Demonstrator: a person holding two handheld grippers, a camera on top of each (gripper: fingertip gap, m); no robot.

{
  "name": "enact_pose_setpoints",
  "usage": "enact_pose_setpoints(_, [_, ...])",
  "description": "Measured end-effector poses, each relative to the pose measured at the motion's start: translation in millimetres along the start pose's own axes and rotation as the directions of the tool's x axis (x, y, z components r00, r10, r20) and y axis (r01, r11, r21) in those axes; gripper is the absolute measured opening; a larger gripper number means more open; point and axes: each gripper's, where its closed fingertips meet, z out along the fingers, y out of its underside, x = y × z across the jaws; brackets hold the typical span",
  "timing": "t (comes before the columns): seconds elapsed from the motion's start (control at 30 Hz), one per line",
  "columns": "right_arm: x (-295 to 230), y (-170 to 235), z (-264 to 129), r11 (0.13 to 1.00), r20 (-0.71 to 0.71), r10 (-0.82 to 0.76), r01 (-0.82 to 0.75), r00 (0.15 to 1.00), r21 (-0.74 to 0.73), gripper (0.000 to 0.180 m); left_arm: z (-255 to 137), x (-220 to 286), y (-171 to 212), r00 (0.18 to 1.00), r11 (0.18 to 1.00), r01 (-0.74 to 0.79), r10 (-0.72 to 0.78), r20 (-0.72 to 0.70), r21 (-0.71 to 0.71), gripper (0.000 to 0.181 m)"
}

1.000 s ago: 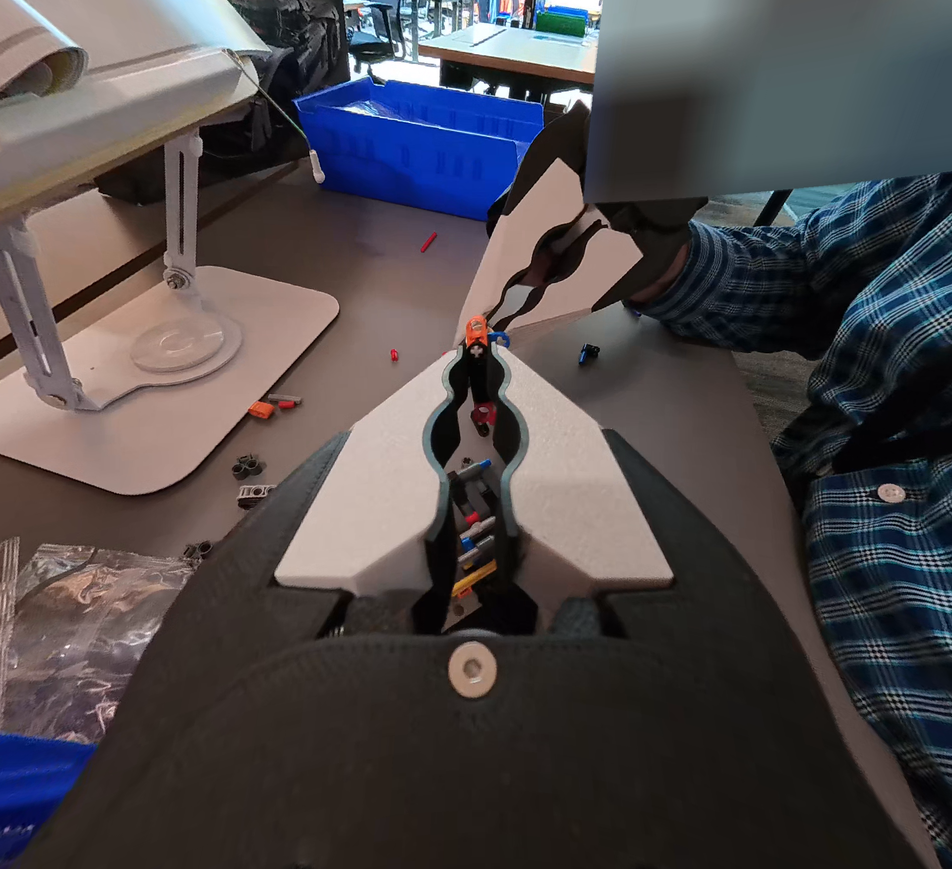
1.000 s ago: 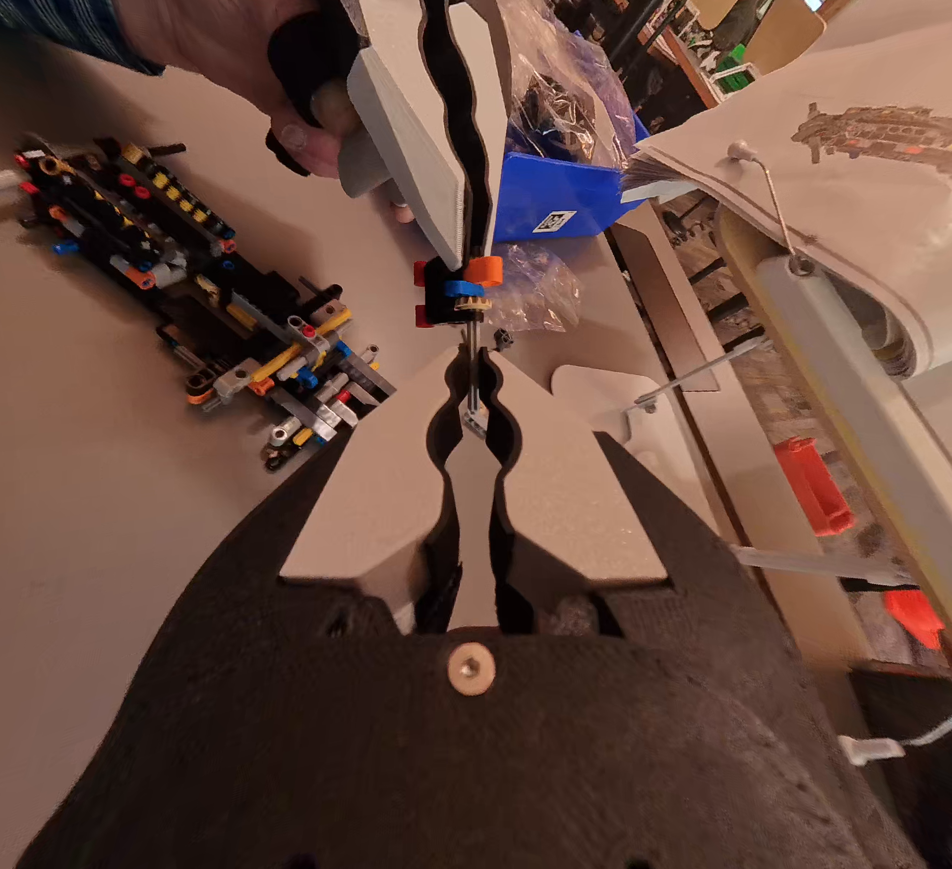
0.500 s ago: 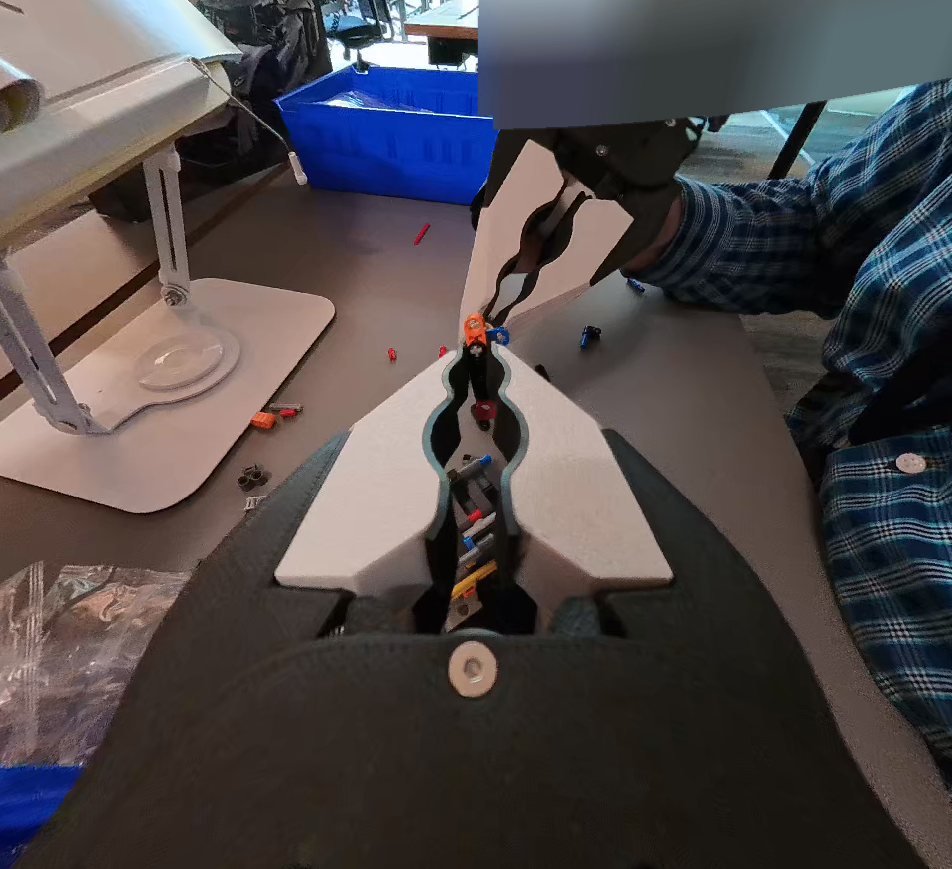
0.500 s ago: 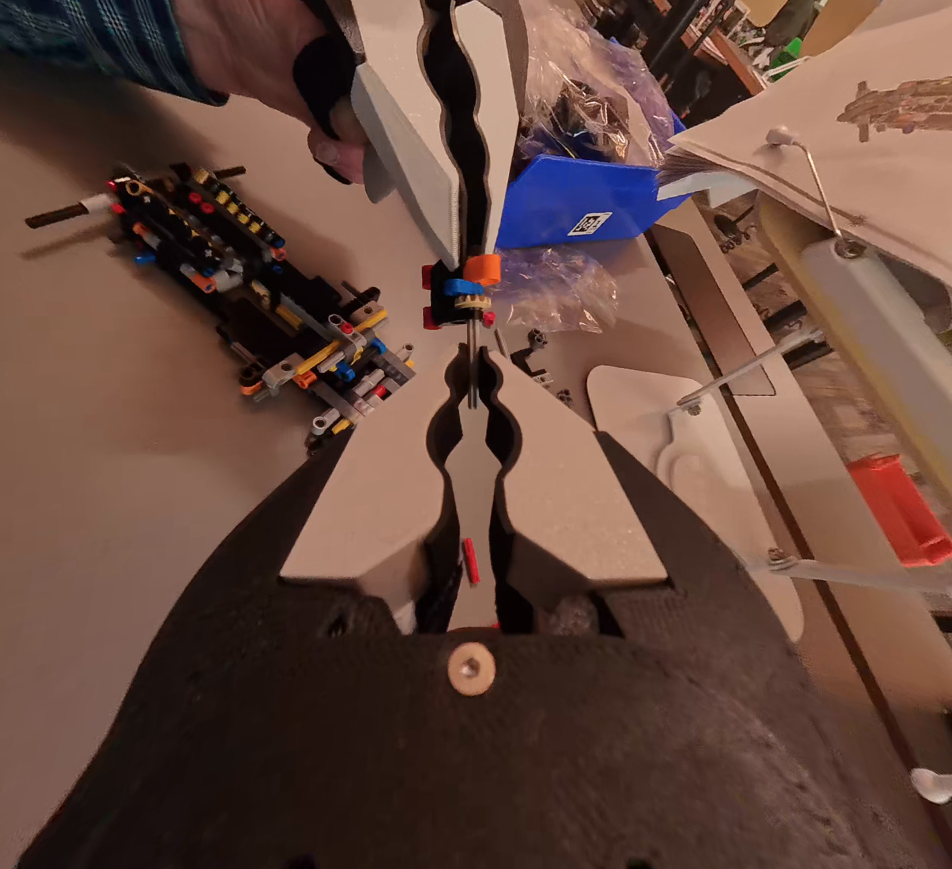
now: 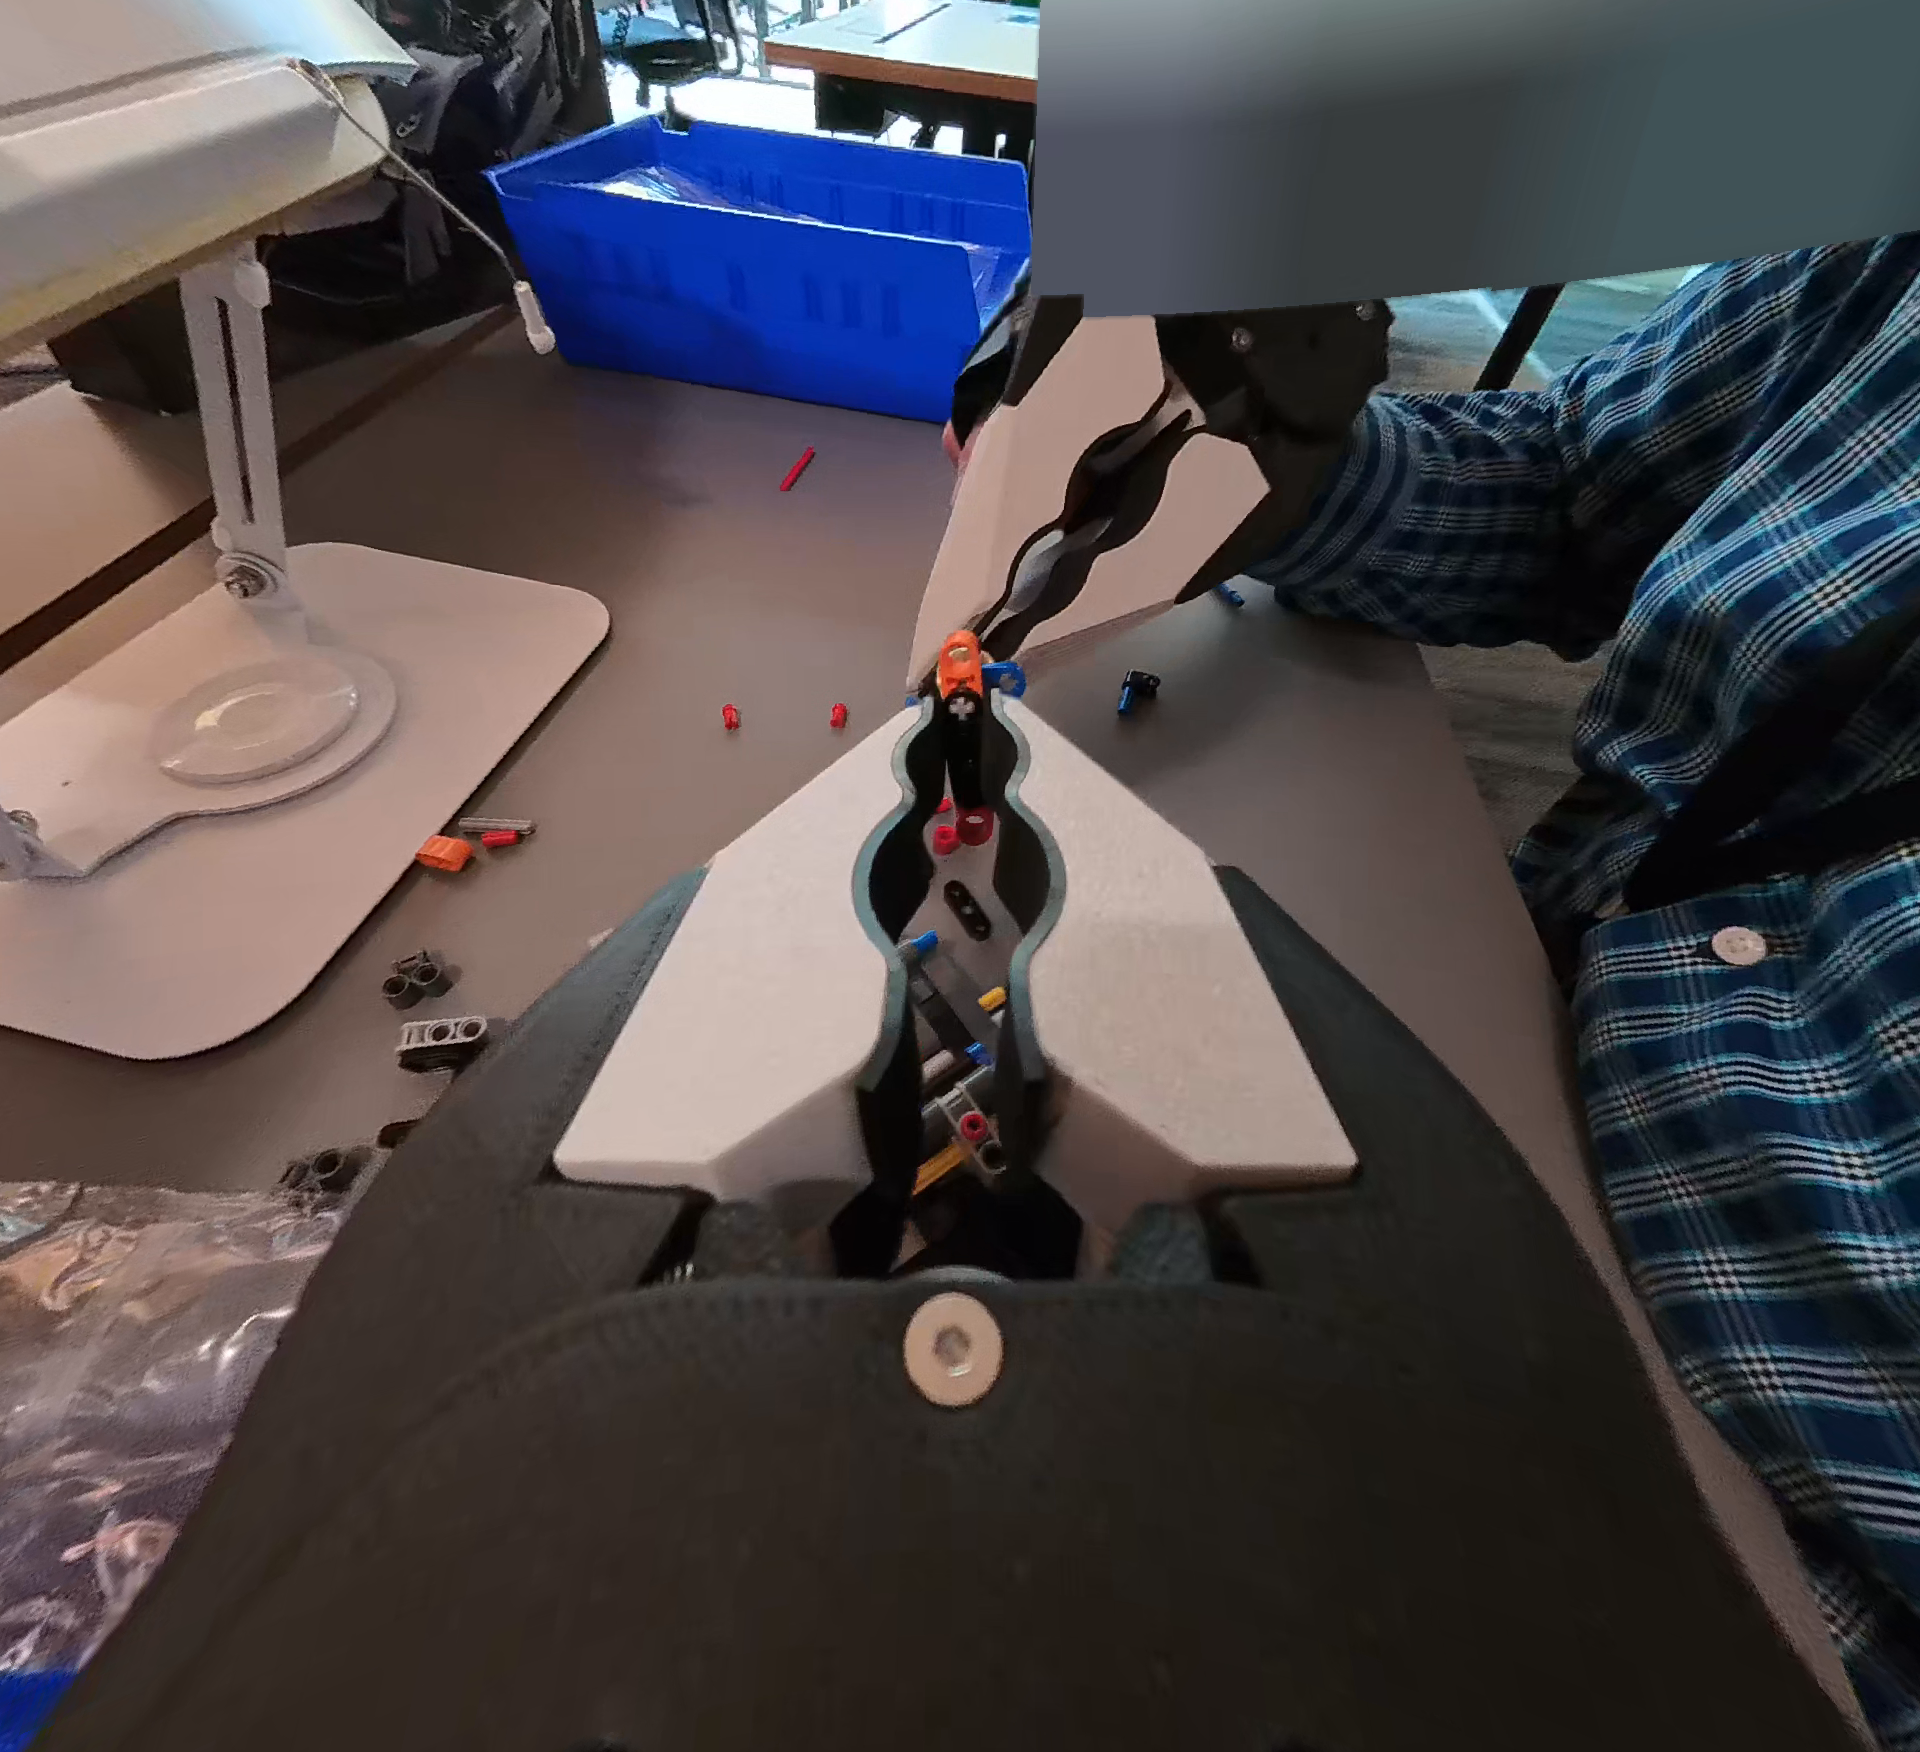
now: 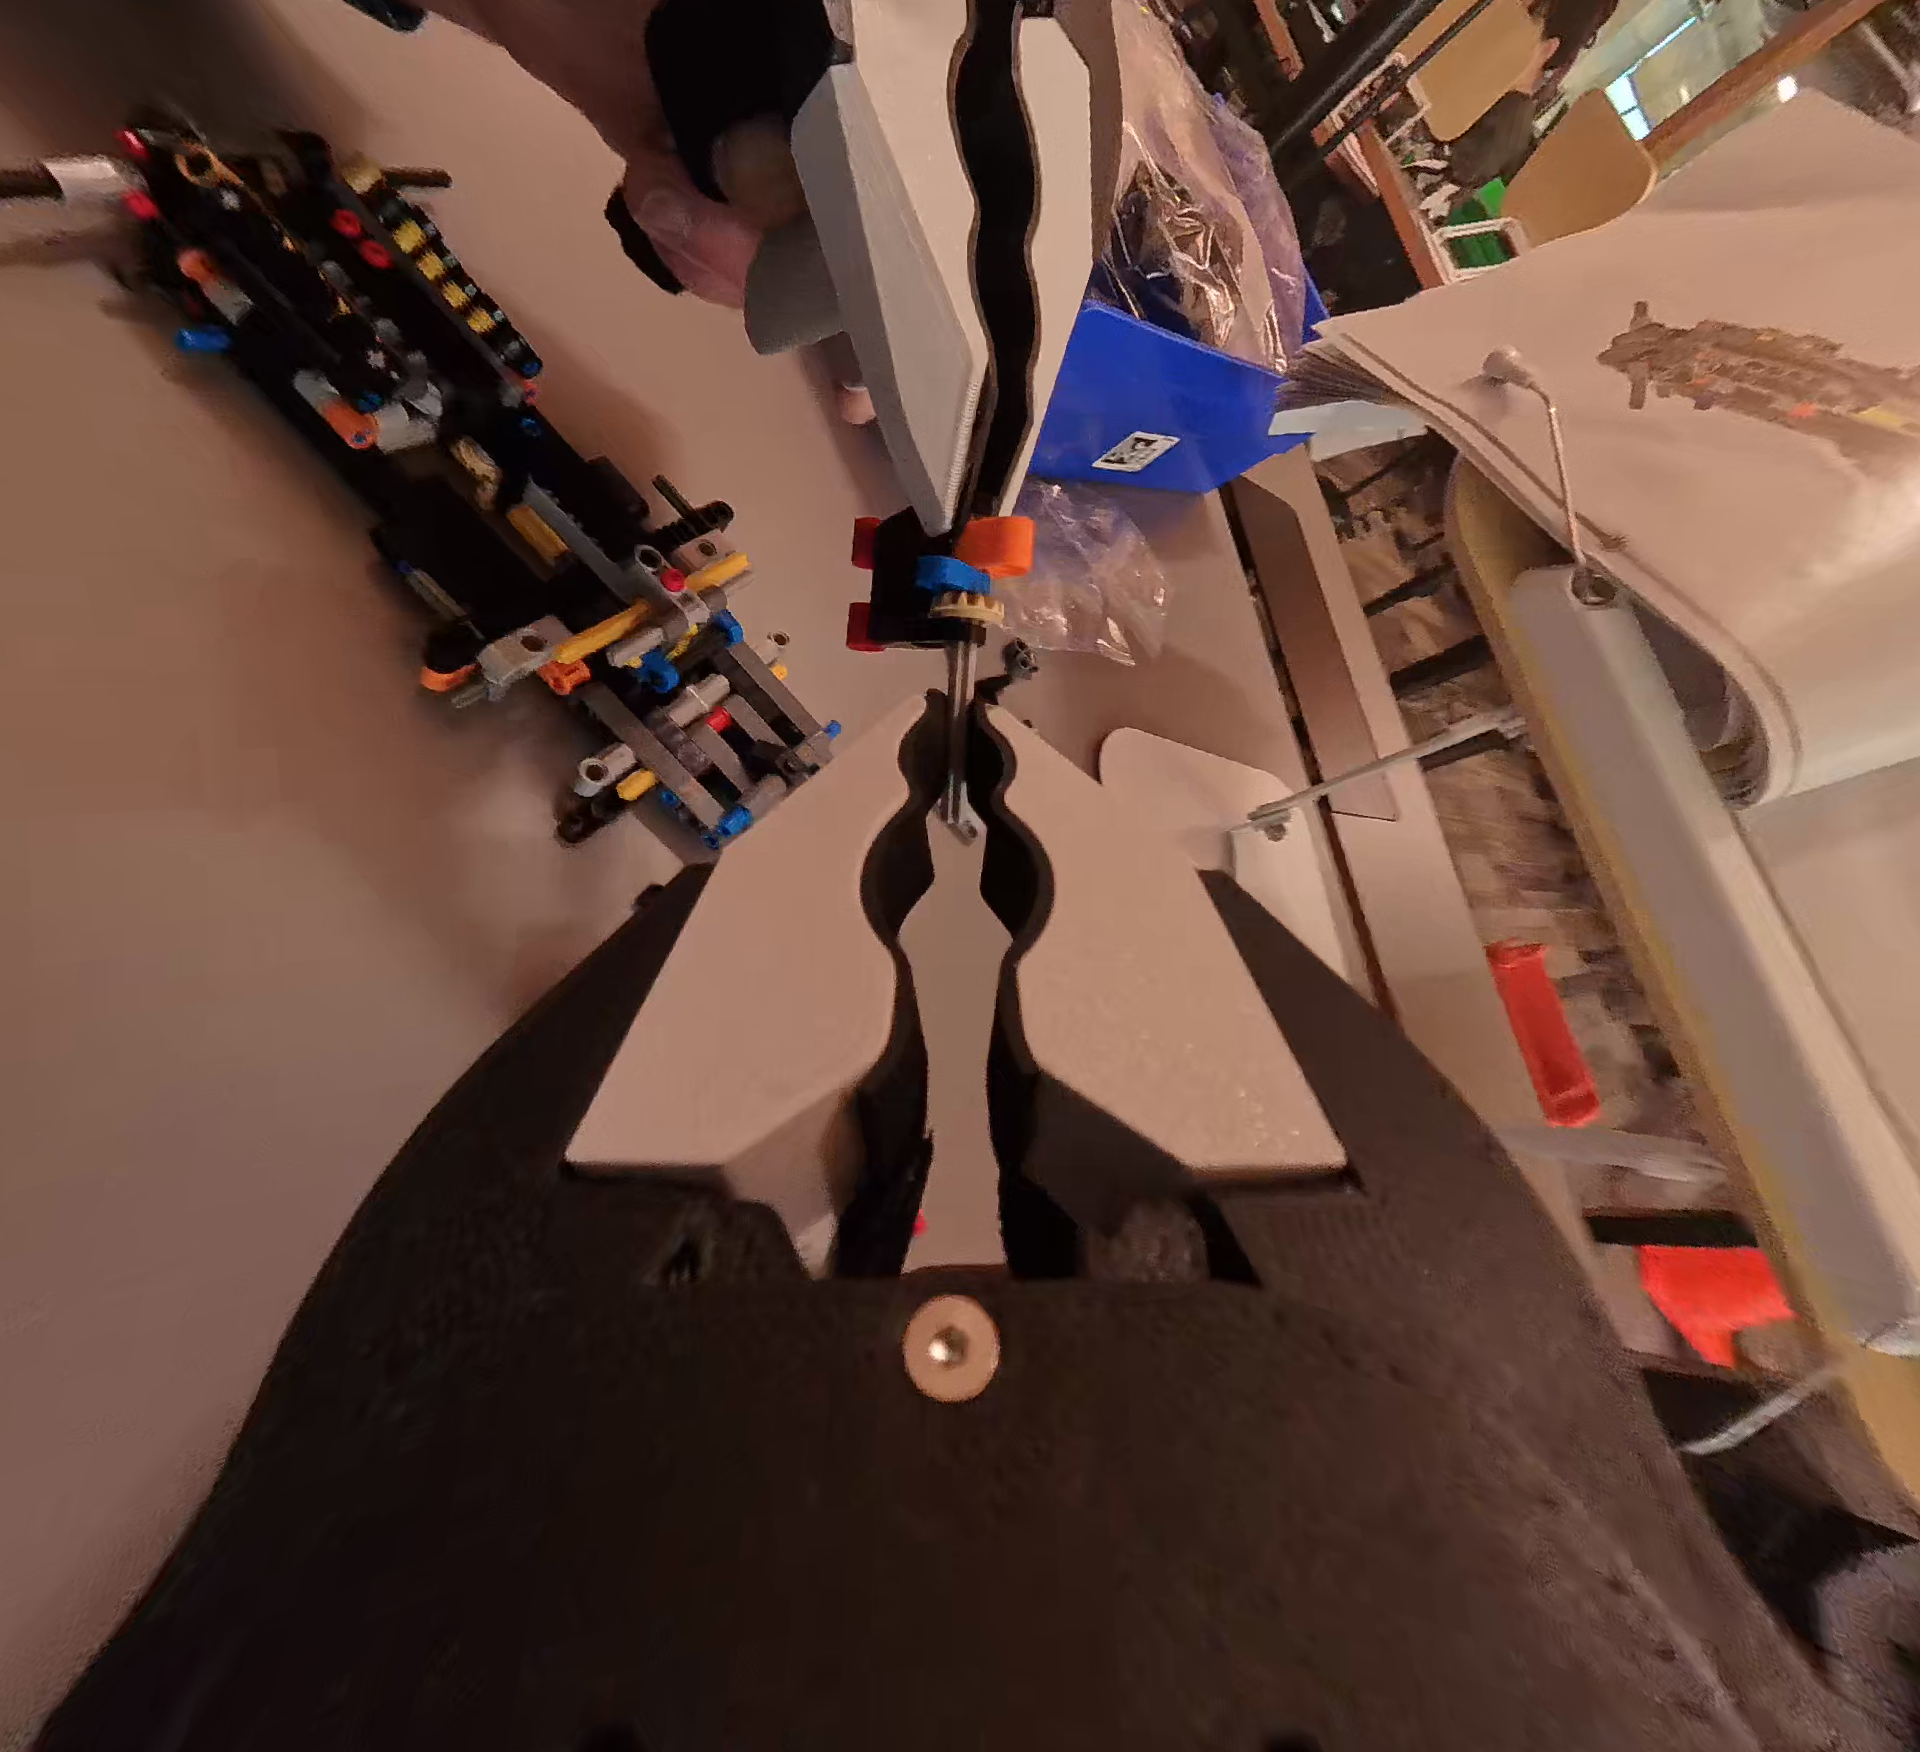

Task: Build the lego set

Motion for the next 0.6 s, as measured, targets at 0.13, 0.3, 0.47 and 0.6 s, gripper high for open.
enact_pose_setpoints(0.13, [-4, 0, -3, 0.992, 0.080, 0.115, -0.119, 0.990, 0.043, 0.000, 2, 3, 0, 0.998, 0.997, -0.067, 0.067, 0.018, -0.023, 0.004])
enact_pose_setpoints(0.3, [-10, -2, -4, 0.951, 0.213, 0.278, -0.299, 0.937, 0.075, 0.001, 2, 5, 1, 0.989, 0.988, -0.144, 0.146, 0.037, -0.059, 0.004])
enact_pose_setpoints(0.47, [-8, -10, -6, 0.942, 0.207, 0.292, -0.319, 0.934, 0.109, 0.000, 0, 8, -7, 0.986, 0.986, -0.160, 0.162, 0.046, -0.056, 0.004])
enact_pose_setpoints(0.6, [-11, -8, -7, 0.939, 0.198, 0.328, -0.342, 0.924, 0.043, 0.016, 2, 13, -8, 0.944, 0.945, -0.290, 0.308, 0.120, -0.150, 0.005])
